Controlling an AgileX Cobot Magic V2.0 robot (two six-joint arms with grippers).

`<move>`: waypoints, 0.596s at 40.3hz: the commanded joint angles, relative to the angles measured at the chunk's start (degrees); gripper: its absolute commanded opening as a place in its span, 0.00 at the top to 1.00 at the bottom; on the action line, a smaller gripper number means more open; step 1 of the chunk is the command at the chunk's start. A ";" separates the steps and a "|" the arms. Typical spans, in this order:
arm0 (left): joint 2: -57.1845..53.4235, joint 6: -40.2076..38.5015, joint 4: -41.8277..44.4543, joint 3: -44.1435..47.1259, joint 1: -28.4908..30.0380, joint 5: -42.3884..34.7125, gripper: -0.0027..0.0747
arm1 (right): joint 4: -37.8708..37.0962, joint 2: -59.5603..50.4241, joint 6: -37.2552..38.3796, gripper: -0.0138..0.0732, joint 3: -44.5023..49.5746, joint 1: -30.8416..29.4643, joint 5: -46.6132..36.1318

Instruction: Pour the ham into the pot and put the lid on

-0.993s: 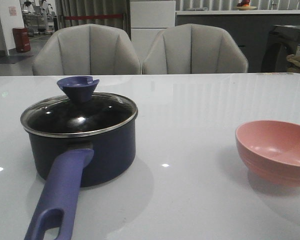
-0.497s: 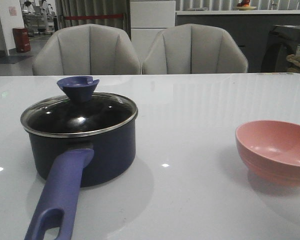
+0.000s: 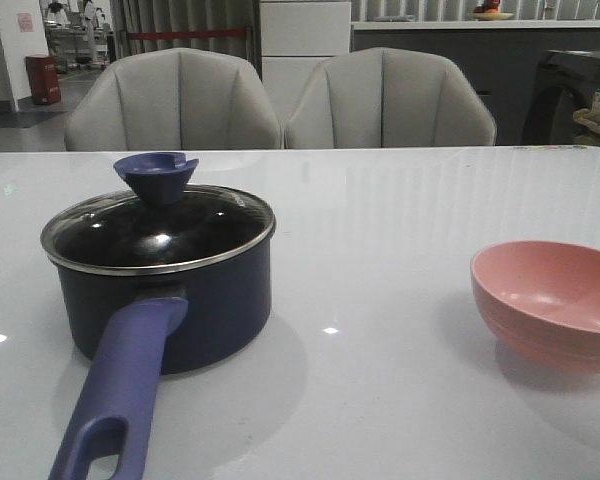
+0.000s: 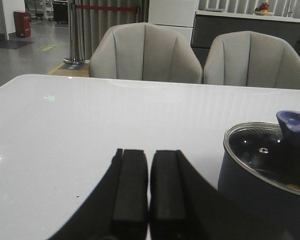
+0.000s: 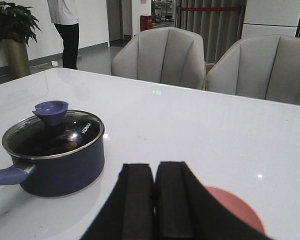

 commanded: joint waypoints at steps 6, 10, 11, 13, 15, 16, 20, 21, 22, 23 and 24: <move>-1.25 -0.65 -0.26 1.72 0.07 -4.80 0.81 | -2.16 0.41 -0.25 0.69 -0.15 -0.66 -4.67; -1.25 -0.65 -0.26 1.72 0.07 -4.80 0.81 | -6.75 0.35 2.35 0.69 0.90 -3.53 -5.58; -1.25 -0.65 -0.26 1.72 0.07 -4.80 0.81 | -7.92 0.35 3.93 0.69 1.25 -4.33 -6.08; -1.25 -0.65 -0.26 1.72 0.07 -4.80 0.81 | -10.93 0.35 7.24 0.69 1.93 -6.35 -7.37; -1.25 -0.65 -0.26 1.72 0.07 -4.80 0.81 | -14.20 0.22 10.95 0.69 2.56 -8.43 -8.42; -1.25 -0.65 -0.26 1.72 0.07 -4.80 0.81 | -16.15 0.00 12.55 0.69 2.78 -9.63 -8.57; -1.25 -0.65 -0.26 1.72 0.07 -4.80 0.81 | -21.59 -1.33 19.78 0.69 4.07 -13.64 -8.93; -1.25 -0.65 -0.26 1.72 0.07 -4.80 0.81 | -22.29 -1.81 20.87 0.69 4.44 -14.70 -9.08; -1.25 -0.65 -0.26 1.72 0.07 -4.80 0.81 | -22.73 -2.18 22.00 0.69 4.99 -15.44 -9.22; -1.25 -0.65 -0.26 1.72 0.07 -4.80 0.81 | -23.05 -2.69 22.64 0.69 5.43 -16.34 -9.29; -1.25 -0.65 -0.26 1.72 0.07 -4.80 0.81 | -23.13 -3.12 23.22 0.69 6.08 -17.10 -9.52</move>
